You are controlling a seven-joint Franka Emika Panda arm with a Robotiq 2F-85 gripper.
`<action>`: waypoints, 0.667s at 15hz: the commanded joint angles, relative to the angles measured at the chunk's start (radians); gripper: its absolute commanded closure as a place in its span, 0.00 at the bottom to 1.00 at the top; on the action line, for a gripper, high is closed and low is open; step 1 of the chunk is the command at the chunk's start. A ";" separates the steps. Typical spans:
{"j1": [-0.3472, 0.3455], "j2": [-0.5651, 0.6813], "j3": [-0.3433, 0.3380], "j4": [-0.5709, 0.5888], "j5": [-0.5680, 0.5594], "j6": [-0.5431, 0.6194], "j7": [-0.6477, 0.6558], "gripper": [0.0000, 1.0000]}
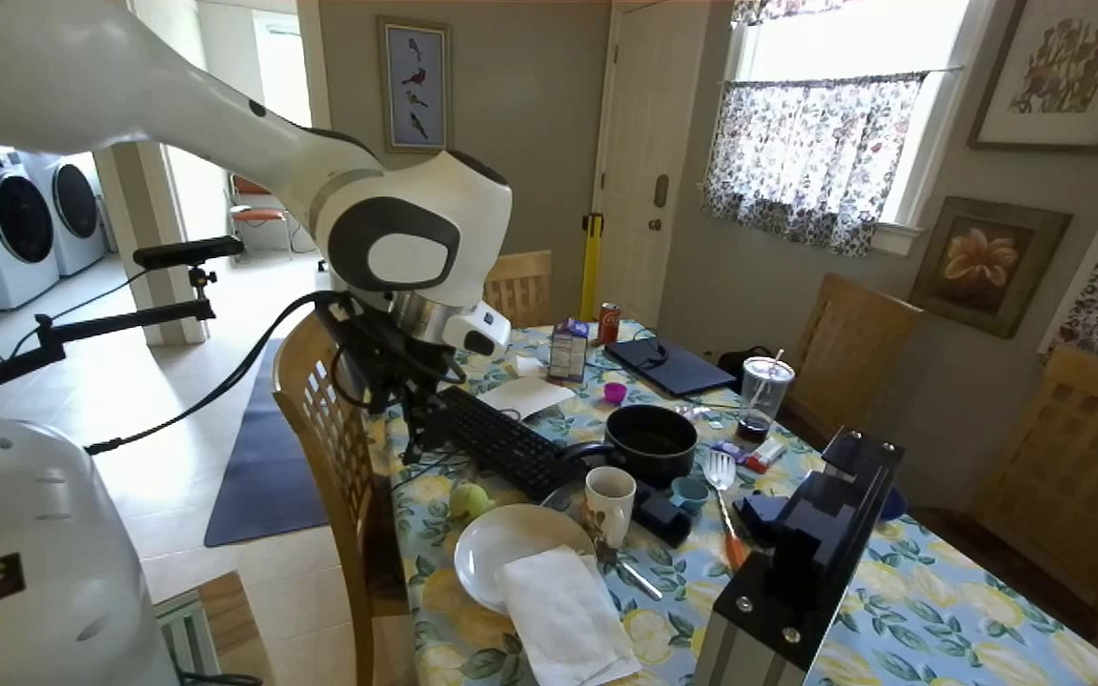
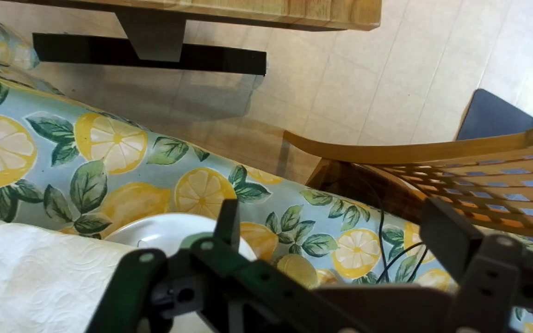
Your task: Move the mug to the right.
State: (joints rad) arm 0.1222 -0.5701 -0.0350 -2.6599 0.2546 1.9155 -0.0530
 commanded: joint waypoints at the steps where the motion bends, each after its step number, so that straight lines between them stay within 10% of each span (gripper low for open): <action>1: -0.030 -0.002 0.020 0.001 -0.020 0.012 -0.012 0.00; 10: -0.060 0.178 -0.066 0.220 -0.312 0.067 -0.423 0.00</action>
State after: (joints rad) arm 0.0647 -0.5161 -0.1004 -2.5492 0.0102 1.9432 -0.4125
